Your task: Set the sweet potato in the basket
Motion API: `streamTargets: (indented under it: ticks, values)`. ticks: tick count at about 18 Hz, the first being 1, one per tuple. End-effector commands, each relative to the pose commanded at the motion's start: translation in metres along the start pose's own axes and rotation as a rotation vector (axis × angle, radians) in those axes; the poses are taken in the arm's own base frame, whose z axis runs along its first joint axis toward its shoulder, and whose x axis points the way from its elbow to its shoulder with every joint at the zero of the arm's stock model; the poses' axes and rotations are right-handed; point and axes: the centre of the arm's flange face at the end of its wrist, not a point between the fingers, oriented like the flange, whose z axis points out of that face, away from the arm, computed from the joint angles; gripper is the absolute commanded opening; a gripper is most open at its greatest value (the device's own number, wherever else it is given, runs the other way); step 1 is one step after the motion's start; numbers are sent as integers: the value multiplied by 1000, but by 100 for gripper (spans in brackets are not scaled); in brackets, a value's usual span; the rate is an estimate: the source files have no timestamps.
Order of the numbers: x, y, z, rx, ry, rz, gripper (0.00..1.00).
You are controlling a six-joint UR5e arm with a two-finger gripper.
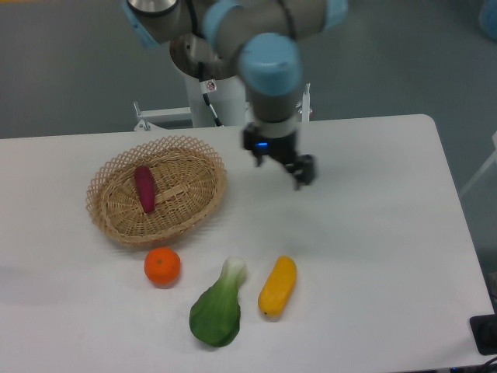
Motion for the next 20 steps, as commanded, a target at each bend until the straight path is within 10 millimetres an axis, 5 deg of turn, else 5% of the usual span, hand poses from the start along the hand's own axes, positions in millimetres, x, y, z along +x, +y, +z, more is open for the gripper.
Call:
streamTargets:
  ticks: [5,13,17,20]
  values:
    - [-68,40,12,-6,-11,-6,100]
    - [-139,88,25,30,-34,-23,100]
    - [-161,112,32,73,-39,-48,100]
    - [-158,114,42,70,-15,-26,100]
